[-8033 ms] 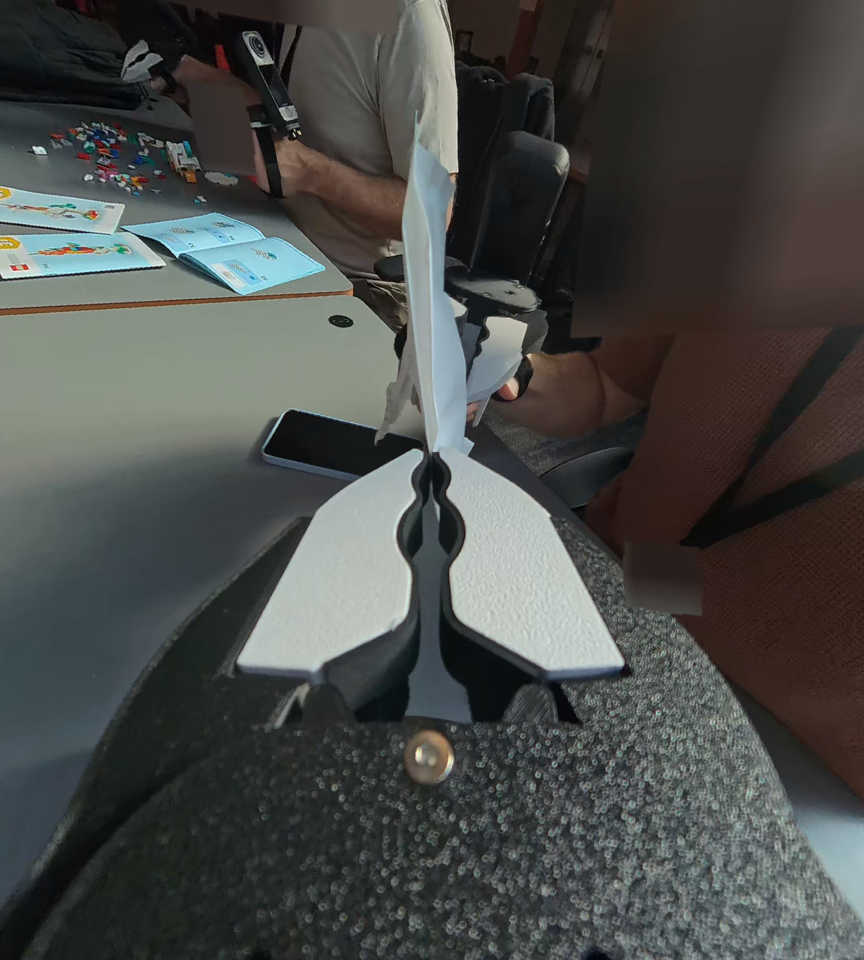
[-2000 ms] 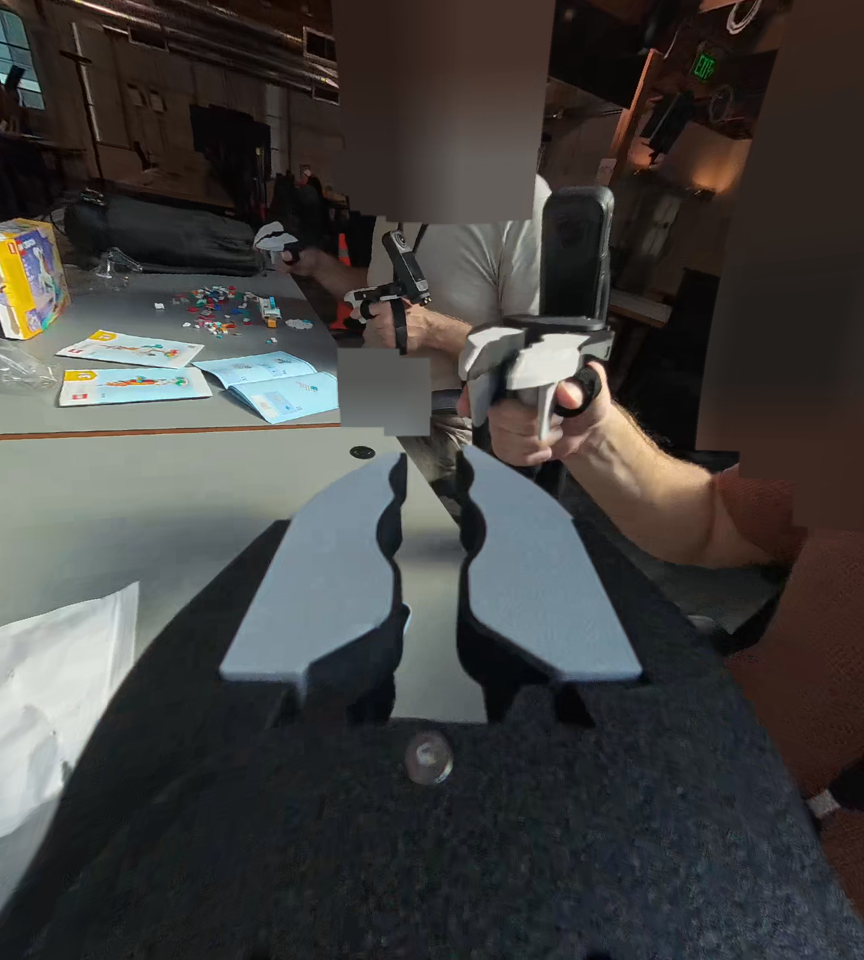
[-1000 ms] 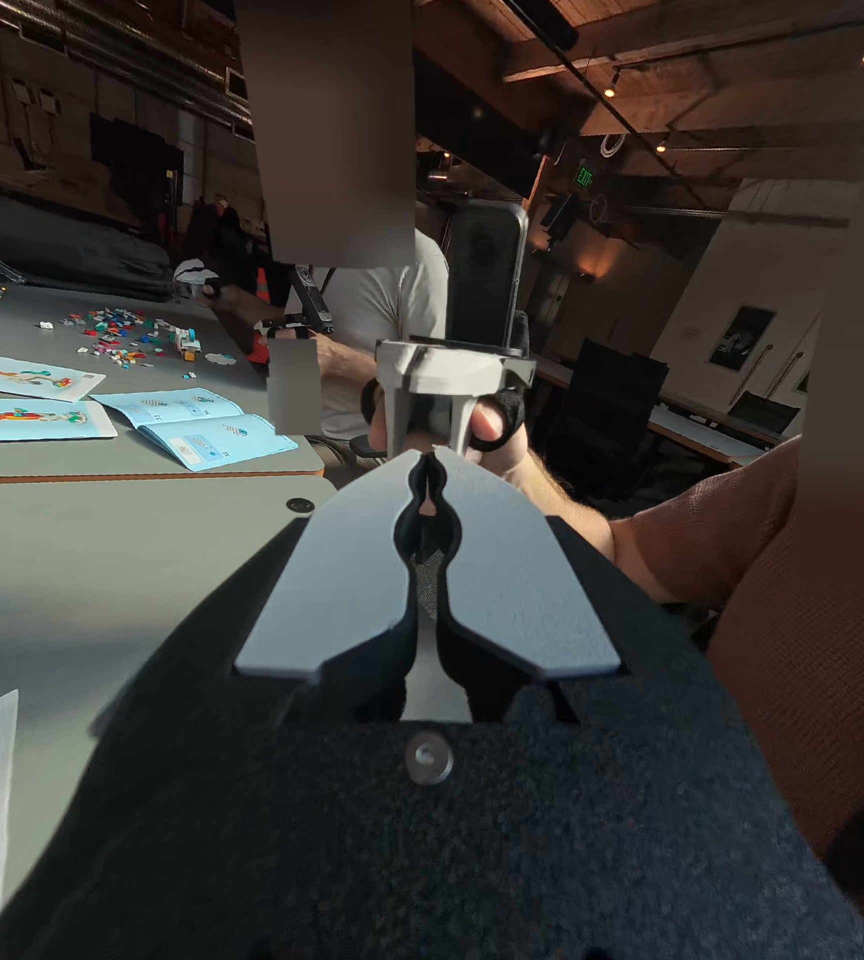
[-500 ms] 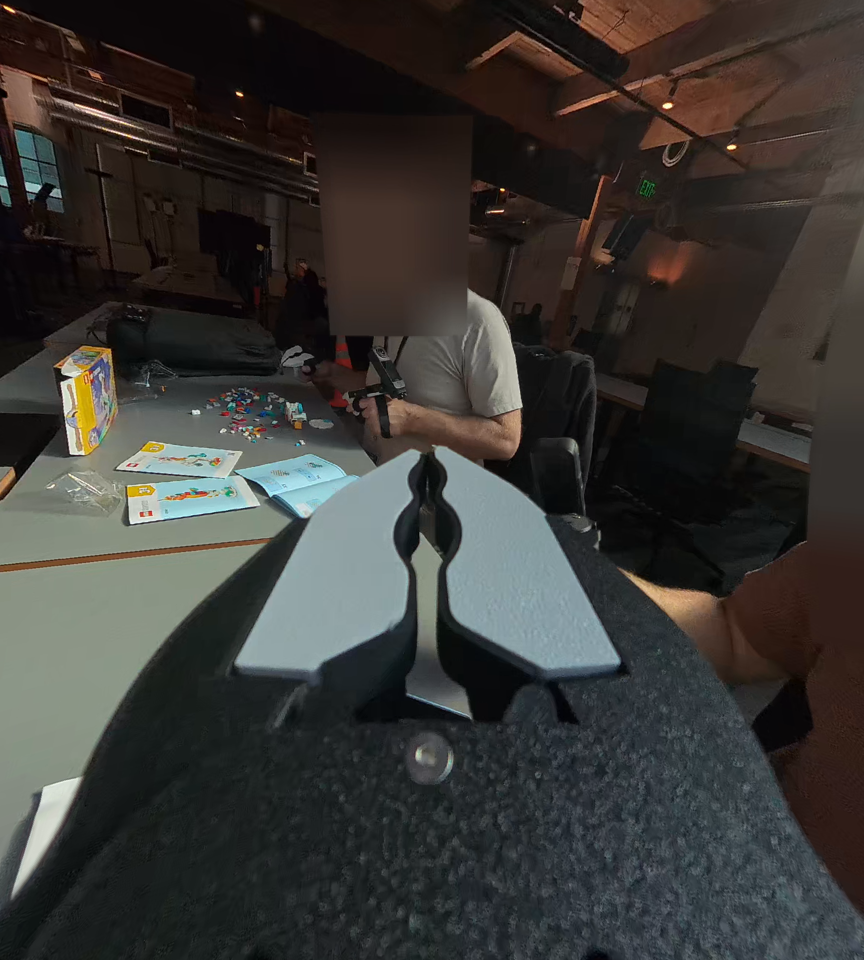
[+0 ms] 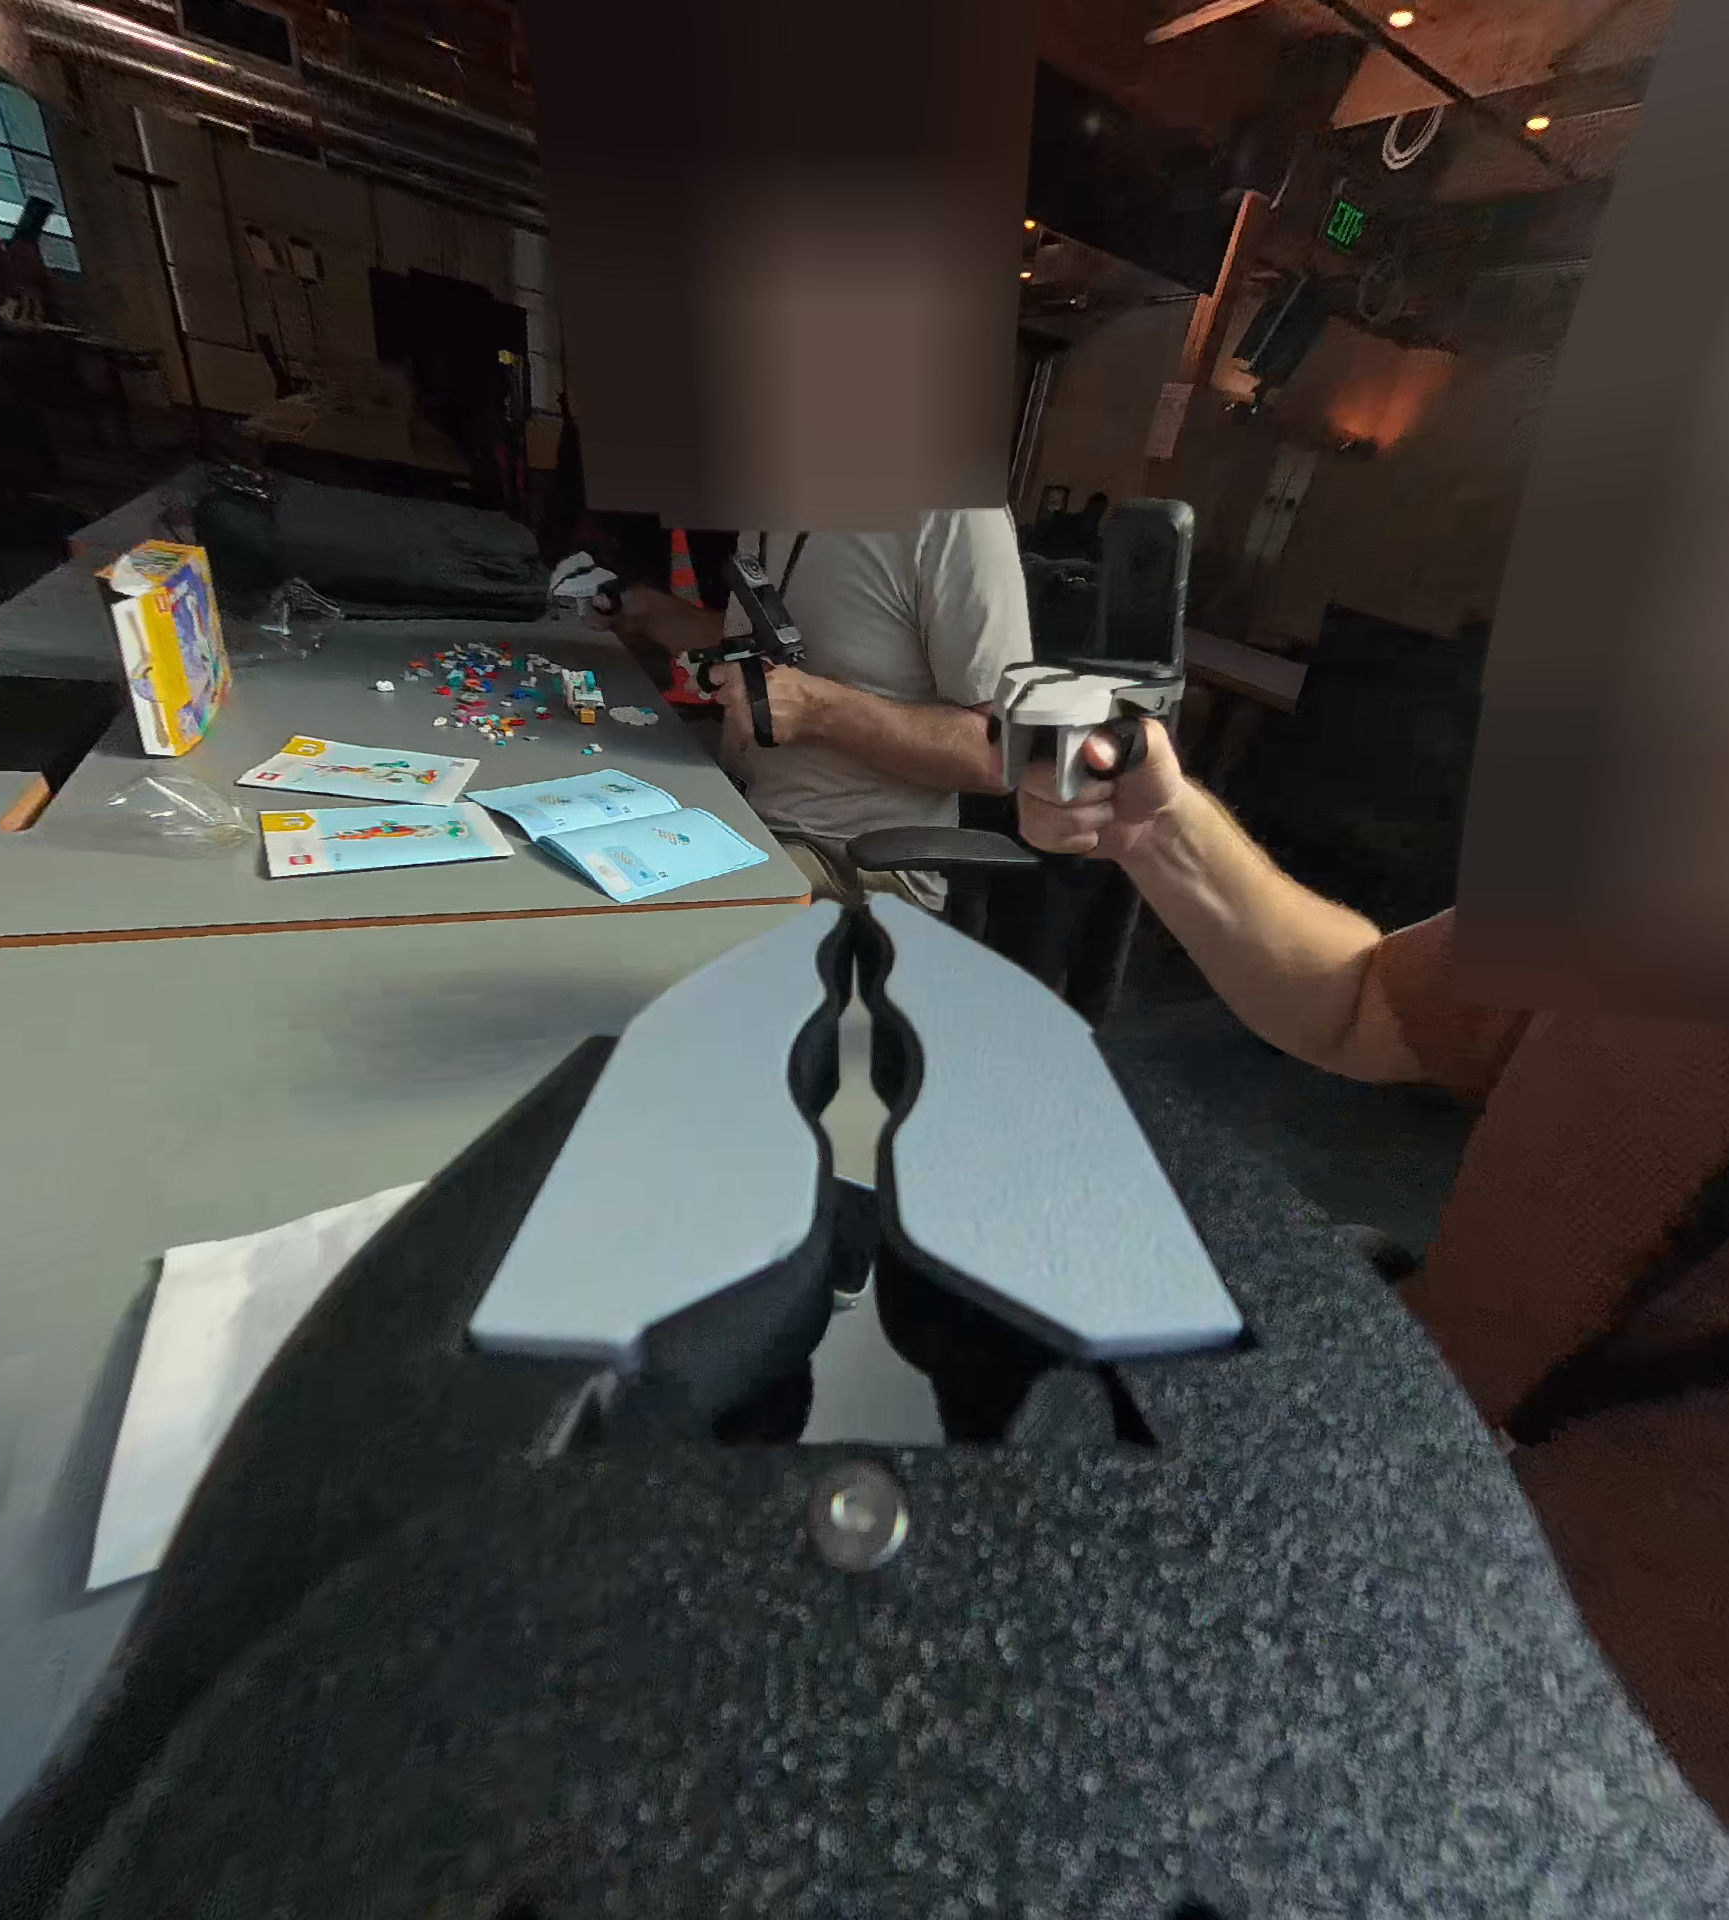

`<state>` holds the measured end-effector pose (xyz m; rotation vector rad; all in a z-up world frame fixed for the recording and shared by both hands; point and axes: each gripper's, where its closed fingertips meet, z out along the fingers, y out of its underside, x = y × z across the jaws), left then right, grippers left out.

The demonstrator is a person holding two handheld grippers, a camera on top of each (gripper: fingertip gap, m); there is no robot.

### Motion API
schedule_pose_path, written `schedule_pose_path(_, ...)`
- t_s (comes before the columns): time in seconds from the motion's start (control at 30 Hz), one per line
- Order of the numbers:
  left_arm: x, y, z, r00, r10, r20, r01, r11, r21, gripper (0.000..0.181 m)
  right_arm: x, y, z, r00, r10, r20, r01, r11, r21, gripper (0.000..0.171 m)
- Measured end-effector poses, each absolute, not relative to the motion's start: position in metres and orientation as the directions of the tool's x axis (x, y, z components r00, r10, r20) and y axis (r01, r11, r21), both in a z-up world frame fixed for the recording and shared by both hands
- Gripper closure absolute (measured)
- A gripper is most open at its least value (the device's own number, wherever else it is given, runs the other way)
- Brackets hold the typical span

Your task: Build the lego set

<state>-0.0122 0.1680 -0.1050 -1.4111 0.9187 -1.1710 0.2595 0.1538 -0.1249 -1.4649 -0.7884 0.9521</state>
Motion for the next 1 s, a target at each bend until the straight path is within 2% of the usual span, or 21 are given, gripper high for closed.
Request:
schedule_pose_path(0.07,-0.062,0.176,-0.104,0.35,-0.919,0.183,0.074,-0.168,-0.983,0.181,0.311,0.156,-0.127,0.558,0.821,-0.118,-0.038,-0.117,-0.992,0.171)
schedule_pose_path(0.1,-0.06,0.177,-0.104,0.333,-0.917,0.22,0.118,-0.191,-0.974,0.181,0.311,0.157,-0.126,0.55,0.822,-0.148,-0.074,-0.128,-0.989,0.171)
schedule_pose_path(0.13,-0.038,0.174,-0.109,0.276,-0.93,0.242,0.126,-0.215,-0.969,0.181,0.291,0.159,-0.126,0.503,0.847,-0.174,-0.108,-0.138,-0.985,0.171)
schedule_pose_path(0.27,0.103,0.138,-0.133,0.009,-0.972,0.235,0.045,-0.235,-0.971,0.181,0.15,0.154,-0.145,0.275,0.948,-0.163,-0.05,-0.155,-0.987,0.171)
schedule_pose_path(0.33,0.111,0.134,-0.131,-0.008,-0.974,0.226,0.029,-0.226,-0.974,0.181,0.138,0.147,-0.137,0.222,0.959,-0.176,-0.064,-0.165,-0.984,0.171)
schedule_pose_path(0.43,0.018,0.157,-0.113,0.157,-0.965,0.211,0.06,-0.204,-0.977,0.181,0.227,0.148,-0.118,0.37,0.921,-0.124,-0.055,-0.111,-0.992,0.171)
schedule_pose_path(0.53,-0.093,0.171,-0.119,0.386,-0.893,0.231,0.05,-0.23,-0.972,0.181,0.349,0.143,-0.112,0.603,0.786,-0.132,-0.073,-0.111,-0.991,0.171)
schedule_pose_path(0.6,-0.115,0.171,-0.128,0.426,-0.862,0.274,0.078,-0.267,-0.961,0.181,0.378,0.137,-0.121,0.656,0.737,-0.162,-0.083,-0.143,-0.986,0.171)
schedule_pose_path(0.77,-0.042,0.163,-0.14,0.287,-0.917,0.276,0.038,-0.276,-0.96,0.181,0.308,0.144,-0.134,0.547,0.826,-0.14,-0.039,-0.142,-0.989,0.171)
schedule_pose_path(0.93,0.072,0.119,-0.154,0.032,-0.95,0.311,0.034,-0.31,-0.95,0.181,0.166,0.124,-0.166,0.25,0.944,-0.215,-0.024,-0.216,-0.976,0.171)
schedule_pose_path(1.0,0.081,0.114,-0.158,0.037,-0.956,0.289,0.043,-0.288,-0.957,0.181,0.149,0.12,-0.171,0.242,0.953,-0.185,-0.019,-0.186,-0.982,0.171)
